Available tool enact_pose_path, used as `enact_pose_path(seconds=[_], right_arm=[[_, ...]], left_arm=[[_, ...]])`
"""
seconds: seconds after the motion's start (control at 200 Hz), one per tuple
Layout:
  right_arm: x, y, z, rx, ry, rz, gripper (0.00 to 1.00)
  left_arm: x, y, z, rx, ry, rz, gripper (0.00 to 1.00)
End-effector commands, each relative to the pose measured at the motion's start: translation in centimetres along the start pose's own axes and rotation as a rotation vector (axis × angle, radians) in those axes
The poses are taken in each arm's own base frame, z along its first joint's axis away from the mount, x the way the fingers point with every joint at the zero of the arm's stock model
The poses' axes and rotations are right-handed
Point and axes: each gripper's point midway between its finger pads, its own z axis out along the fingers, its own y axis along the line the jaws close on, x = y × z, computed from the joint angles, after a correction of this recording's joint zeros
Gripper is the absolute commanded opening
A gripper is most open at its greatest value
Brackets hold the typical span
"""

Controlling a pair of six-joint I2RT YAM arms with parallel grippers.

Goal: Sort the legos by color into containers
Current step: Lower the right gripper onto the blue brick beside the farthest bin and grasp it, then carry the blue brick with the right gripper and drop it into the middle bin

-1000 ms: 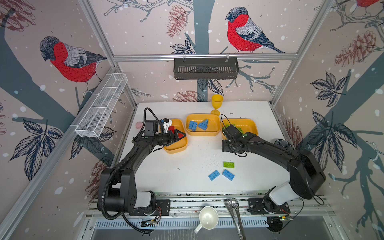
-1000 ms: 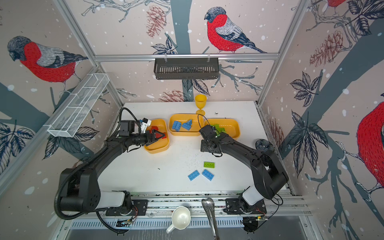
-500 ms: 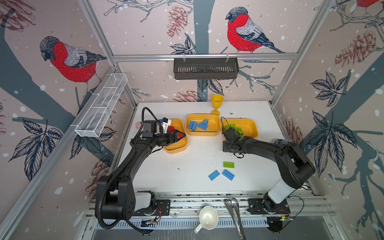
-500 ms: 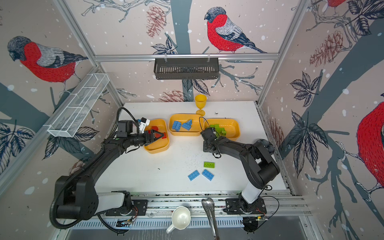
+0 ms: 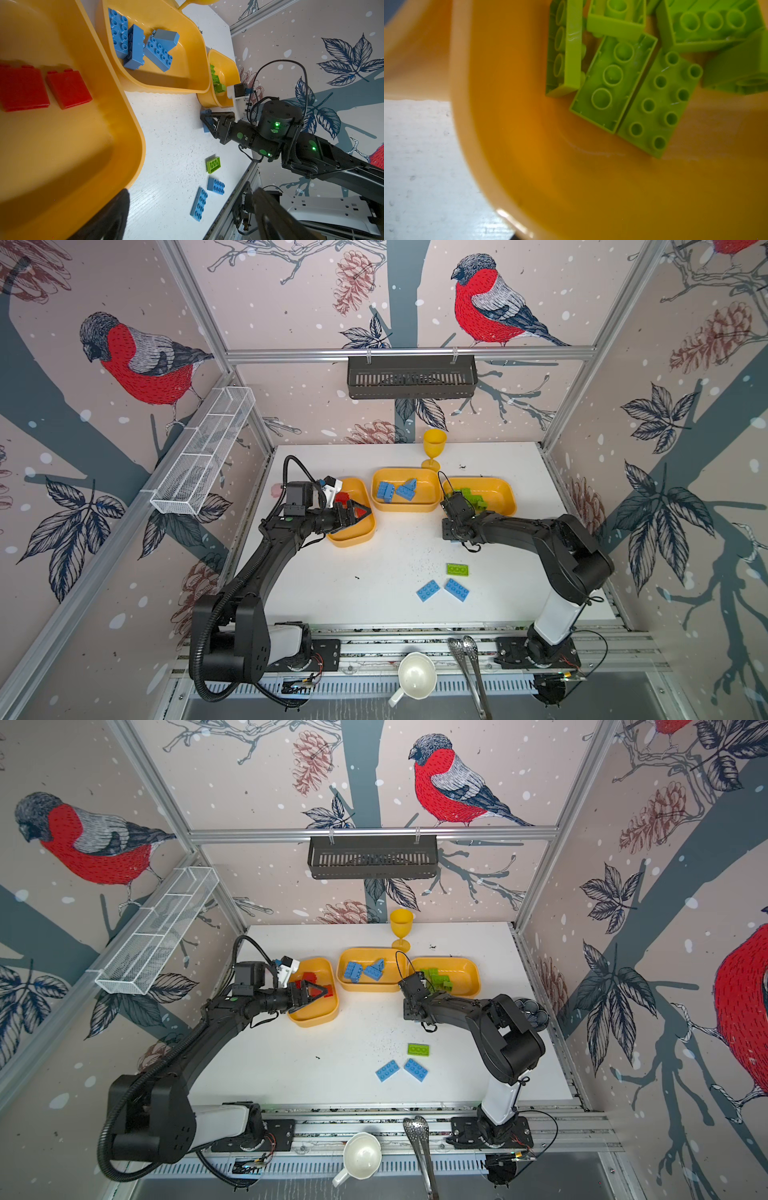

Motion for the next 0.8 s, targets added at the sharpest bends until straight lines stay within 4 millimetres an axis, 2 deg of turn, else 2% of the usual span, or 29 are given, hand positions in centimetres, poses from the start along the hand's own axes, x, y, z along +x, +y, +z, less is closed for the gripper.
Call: enact_pose_path(seconds=[0.0, 0.205, 0.28, 0.36, 0.49, 0.635, 0.795], right_arm=[[0.0, 0.1, -0.2, 0.008, 0.001, -0.019, 0.33], [0.3, 1.7, -2.5, -0.024, 0.003, -0.050, 0.29], [0.3, 3.1, -3.8, -0.064, -0.002, -0.049, 0.29], [-0.6, 4.8, -5.5, -0.106, -0.020, -0.045, 0.29], [-4.0, 7.7, -7.9, -0.187, -0.079, -0.015, 0.29], [-8.3, 10.3, -9.2, -0.244, -0.144, -0.010, 0.29], [-11.3, 11.2, -7.1, -0.217, -0.148, -0.018, 0.29]], left_arm=[[0.1, 0.0, -0.1, -0.007, -0.001, 0.015, 0.92], [0.0, 0.0, -0.2, -0.009, -0.003, 0.017, 0.92], [0.0, -0.1, -0.2, -0.009, -0.005, 0.020, 0.92], [0.0, 0.0, -0.2, -0.010, -0.003, 0.016, 0.92], [-0.2, -0.1, -0.1, -0.006, -0.004, 0.022, 0.92], [-0.3, -0.2, -0.1, -0.004, -0.003, 0.024, 0.92], [-0.1, -0.3, -0.3, -0.005, -0.005, 0.027, 0.92]])
